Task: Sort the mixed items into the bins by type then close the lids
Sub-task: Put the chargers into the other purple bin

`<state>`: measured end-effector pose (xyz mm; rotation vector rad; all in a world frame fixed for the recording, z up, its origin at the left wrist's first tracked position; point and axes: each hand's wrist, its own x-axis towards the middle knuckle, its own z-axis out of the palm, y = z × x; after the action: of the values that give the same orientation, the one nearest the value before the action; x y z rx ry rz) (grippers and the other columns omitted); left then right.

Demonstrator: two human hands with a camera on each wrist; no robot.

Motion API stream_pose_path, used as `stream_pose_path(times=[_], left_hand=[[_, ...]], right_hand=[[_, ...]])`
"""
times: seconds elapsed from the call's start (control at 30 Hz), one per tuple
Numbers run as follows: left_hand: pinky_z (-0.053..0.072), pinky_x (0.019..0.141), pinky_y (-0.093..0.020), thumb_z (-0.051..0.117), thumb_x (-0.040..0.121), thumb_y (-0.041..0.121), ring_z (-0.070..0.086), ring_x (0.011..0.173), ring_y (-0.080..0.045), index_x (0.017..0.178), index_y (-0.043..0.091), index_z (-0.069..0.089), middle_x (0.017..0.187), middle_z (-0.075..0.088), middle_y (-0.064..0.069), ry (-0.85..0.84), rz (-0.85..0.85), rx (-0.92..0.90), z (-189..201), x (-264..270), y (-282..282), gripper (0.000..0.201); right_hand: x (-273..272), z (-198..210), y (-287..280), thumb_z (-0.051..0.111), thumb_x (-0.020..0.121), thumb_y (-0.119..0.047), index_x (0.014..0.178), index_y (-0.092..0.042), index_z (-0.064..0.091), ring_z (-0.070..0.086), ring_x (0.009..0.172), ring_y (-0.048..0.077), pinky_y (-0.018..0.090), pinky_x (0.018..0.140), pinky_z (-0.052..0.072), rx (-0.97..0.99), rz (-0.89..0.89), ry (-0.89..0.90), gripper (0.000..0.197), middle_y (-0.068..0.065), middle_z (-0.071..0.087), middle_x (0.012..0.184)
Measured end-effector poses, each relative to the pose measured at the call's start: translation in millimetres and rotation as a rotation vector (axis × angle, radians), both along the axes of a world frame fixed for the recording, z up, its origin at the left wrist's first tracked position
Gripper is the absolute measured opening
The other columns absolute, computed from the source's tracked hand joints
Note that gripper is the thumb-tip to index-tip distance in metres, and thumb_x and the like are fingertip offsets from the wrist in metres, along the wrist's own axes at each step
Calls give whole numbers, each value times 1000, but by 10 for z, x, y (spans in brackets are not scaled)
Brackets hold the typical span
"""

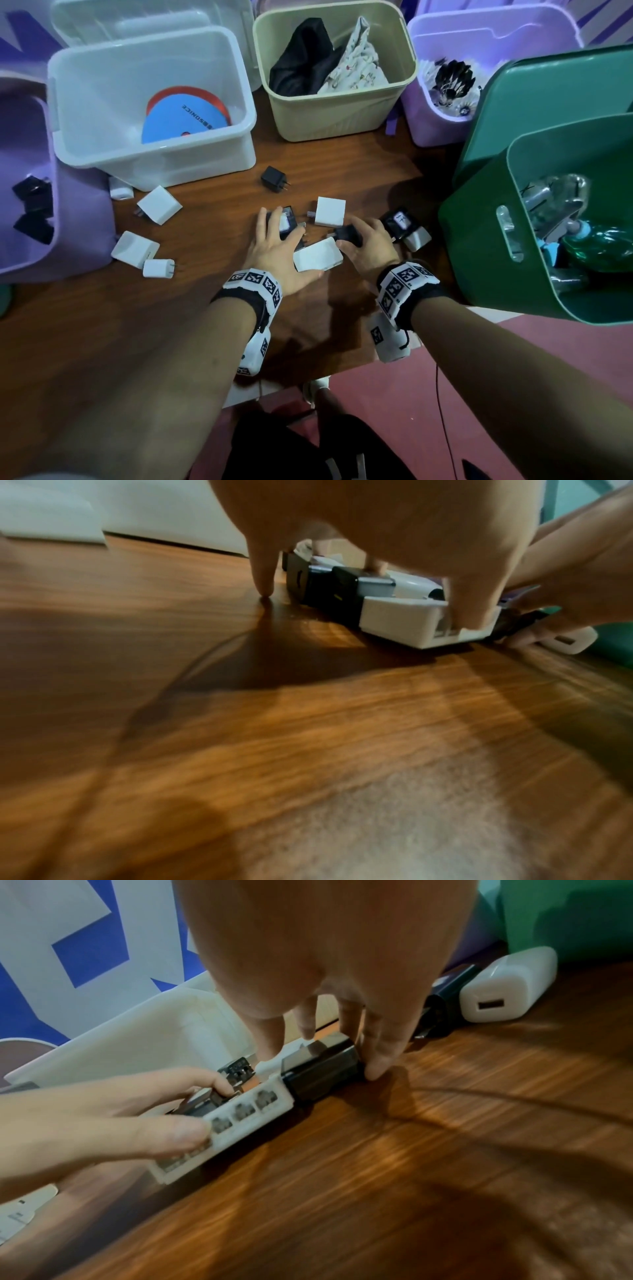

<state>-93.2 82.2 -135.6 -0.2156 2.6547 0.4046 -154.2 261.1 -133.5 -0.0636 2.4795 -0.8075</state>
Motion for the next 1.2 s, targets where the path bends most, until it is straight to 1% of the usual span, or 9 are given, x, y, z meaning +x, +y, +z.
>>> stream_pose_path(times=[0.17, 0.3, 0.37, 0.53, 0.67, 0.77, 0.87, 1.03, 1.2], left_hand=[[26, 113, -48, 34, 90, 65, -19, 146, -25, 137, 30, 43, 160, -6, 3, 45, 87, 38, 10, -20, -74, 59], [28, 113, -46, 29, 97, 53, -13, 147, -24, 123, 26, 54, 160, 2, 1, 81, 116, 67, 6, -34, -108, 44], [27, 114, -46, 27, 98, 52, -12, 148, -24, 123, 25, 55, 160, 3, 0, 101, 137, 87, 4, -25, -101, 45], [25, 115, -48, 40, 81, 75, -21, 146, -22, 124, 30, 49, 159, -7, 6, 19, 174, 75, 14, -40, -26, 63], [32, 111, -49, 48, 87, 49, -13, 147, -28, 122, 24, 48, 158, 1, 0, 72, 186, 50, -7, -82, 3, 42], [36, 109, -47, 50, 90, 37, -4, 147, -32, 136, 24, 36, 155, 12, -8, 147, 196, 24, -42, -96, 1, 50], [35, 109, -49, 46, 94, 39, 1, 145, -36, 146, 32, 21, 152, 16, -9, 169, 201, 36, -67, -119, -12, 58], [33, 106, -48, 42, 93, 51, 20, 136, -31, 137, 29, 41, 148, 23, -5, 216, 207, 15, -156, -122, -89, 49], [37, 101, -47, 39, 93, 55, 25, 132, -32, 136, 28, 43, 147, 28, -8, 234, 261, -3, -215, -143, -122, 51]], right_hand=[[-59, -6, -13, 55, 92, -34, 136, -25, 49, 35, 132, 26, 36, 111, 31, 34, -4, 10, 45, 1, 36, 145], [-64, 33, -66, 56, 92, -30, 138, -23, 46, 32, 132, 27, 34, 110, 27, 46, 21, 32, 48, 0, 33, 147], [-45, 36, -85, 58, 90, -29, 138, -24, 44, 32, 132, 27, 34, 109, 28, 30, 18, 43, 50, 0, 33, 147], [-14, 32, -97, 60, 89, -29, 139, -29, 39, 33, 131, 28, 38, 110, 33, 14, 26, 63, 55, 2, 30, 148], [-37, 48, -107, 62, 88, -30, 146, -33, 27, 26, 137, 32, 42, 111, 30, 96, 140, 89, 68, 1, 12, 156], [-82, 56, -169, 59, 88, -42, 149, -39, 10, 16, 142, 35, 48, 109, 32, 256, 279, 69, 78, -7, -8, 159], [-129, 3, -249, 52, 89, -52, 148, -39, 3, 19, 139, 37, 50, 103, 40, 359, 354, 106, 78, -8, -15, 159], [-186, -94, -367, 43, 90, -60, 148, -36, 7, 27, 131, 33, 43, 92, 45, 425, 324, 189, 72, -2, -9, 159], [-189, -161, -426, 36, 92, -59, 150, -31, 6, 32, 127, 32, 40, 83, 46, 423, 298, 249, 71, -3, -10, 159]])
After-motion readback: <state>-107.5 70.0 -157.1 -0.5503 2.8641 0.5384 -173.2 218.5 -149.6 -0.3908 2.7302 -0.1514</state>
